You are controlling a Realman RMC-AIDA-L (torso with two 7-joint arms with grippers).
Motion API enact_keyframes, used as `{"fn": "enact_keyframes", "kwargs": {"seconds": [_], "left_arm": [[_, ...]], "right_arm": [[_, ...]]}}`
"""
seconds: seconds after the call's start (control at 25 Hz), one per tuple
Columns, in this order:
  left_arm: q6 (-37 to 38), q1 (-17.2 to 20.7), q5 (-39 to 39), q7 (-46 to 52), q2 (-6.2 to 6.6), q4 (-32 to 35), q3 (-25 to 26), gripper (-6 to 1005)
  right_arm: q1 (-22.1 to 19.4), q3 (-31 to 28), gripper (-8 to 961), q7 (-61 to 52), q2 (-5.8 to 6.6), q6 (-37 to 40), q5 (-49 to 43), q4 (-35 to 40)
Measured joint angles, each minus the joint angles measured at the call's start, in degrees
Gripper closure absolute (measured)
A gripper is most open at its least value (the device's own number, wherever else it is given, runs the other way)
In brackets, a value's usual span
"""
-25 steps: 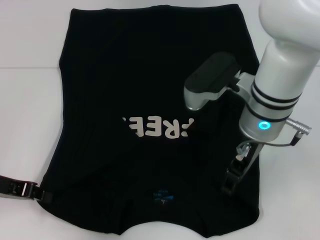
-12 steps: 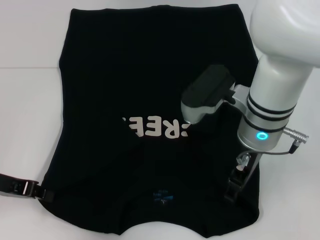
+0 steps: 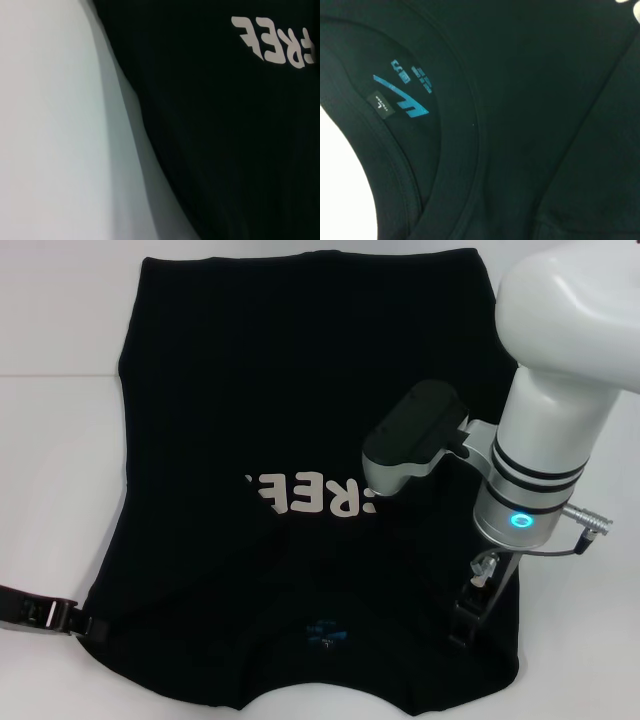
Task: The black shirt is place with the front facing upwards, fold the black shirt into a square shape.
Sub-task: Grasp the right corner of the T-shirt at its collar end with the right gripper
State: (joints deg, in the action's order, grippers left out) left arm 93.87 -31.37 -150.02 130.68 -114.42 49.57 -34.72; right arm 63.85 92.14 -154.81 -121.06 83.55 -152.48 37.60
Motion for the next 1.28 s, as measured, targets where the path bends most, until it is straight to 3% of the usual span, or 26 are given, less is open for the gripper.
{"fn": "enact_keyframes", "kwargs": {"seconds": [0.32, 0.52, 0.76, 0.96, 1.28], "left_arm": [[0.0, 0.0, 0.2, 0.0, 0.05, 0.0, 0.0, 959], [0.0, 0.2, 0.4, 0.0, 0.11, 0.0, 0.0, 959], [0.1, 0.4, 0.4, -0.2, 0.11, 0.0, 0.0, 958], [0.1, 0.4, 0.4, -0.3, 0.16, 0.0, 0.0, 958], [0.3, 0.4, 0.5, -0.3, 0.18, 0.0, 0.0, 959]], "right_arm": [[-0.2, 0.7, 163, 0.0, -0.04, -1.2, 0.4, -0.5], [-0.3, 1.5, 218, 0.0, -0.04, -1.6, 0.5, -0.5], [-0.5, 1.6, 426, -0.1, -0.04, -1.6, 0.5, -0.5], [-0.6, 1.6, 676, -0.1, -0.04, -1.6, 0.8, -0.5], [-0.8, 1.6, 821, -0.7, -0.04, -1.3, 1.0, -0.5]]}}
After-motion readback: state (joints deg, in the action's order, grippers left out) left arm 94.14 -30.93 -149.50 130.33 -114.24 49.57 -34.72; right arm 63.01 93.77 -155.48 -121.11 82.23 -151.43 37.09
